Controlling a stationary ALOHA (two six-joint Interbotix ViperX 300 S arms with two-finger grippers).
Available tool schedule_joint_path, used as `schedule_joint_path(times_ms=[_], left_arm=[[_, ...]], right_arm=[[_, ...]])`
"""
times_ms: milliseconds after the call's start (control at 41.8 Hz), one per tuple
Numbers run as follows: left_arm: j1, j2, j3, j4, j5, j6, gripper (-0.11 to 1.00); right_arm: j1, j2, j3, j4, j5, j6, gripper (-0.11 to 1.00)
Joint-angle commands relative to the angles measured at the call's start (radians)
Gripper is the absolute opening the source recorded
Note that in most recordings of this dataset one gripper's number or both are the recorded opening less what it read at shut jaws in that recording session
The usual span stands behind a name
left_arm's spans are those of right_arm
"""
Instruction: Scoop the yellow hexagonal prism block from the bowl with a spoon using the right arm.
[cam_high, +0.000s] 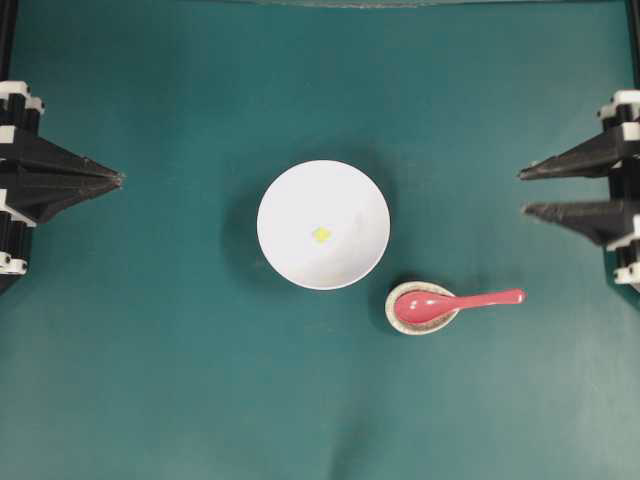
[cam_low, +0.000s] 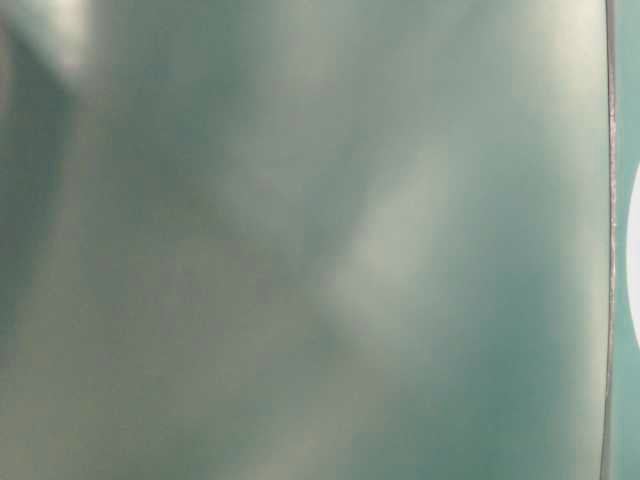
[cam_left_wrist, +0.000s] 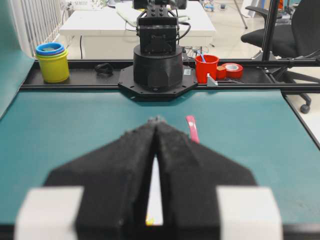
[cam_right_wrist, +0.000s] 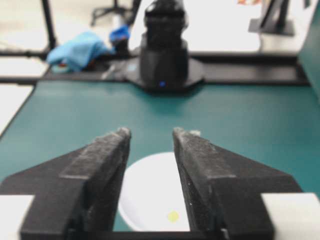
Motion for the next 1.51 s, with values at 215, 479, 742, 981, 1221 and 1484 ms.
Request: schedule_joint_path(times_ms=[215,479,742,981,1221,1484], left_arm=[[0.0,0.009,-0.017,0.003,-0.003,0.0,0.0],[0.0,0.009,-0.017,0.003,-0.002,0.0,0.0],[0.0,0.009,-0.017,0.003,0.005,-0.003,0.0],[0.0,0.009,-0.017,0.003,0.023,-0.008,0.0],[0.0,0.009,-0.017,0.003,0.023,-0.006,0.0],[0.0,0.006,-0.017,0.003,0.023,-0.008,0.0]], right_arm=[[0.055,0.155,0.018,0.023,-0.115,0.002,0.52],[0.08,0.368,0.048,0.077,-0.258,0.002,0.52],[0.146,0.54,0.109,0.161,-0.472,0.003,0.52],[0.272,0.644,0.166,0.291,-0.62,0.006,0.52],[0.368,0.759,0.196,0.397,-0.736,0.008,0.52],[0.414,0.867,0.198,0.431,-0.799,0.017,0.52]])
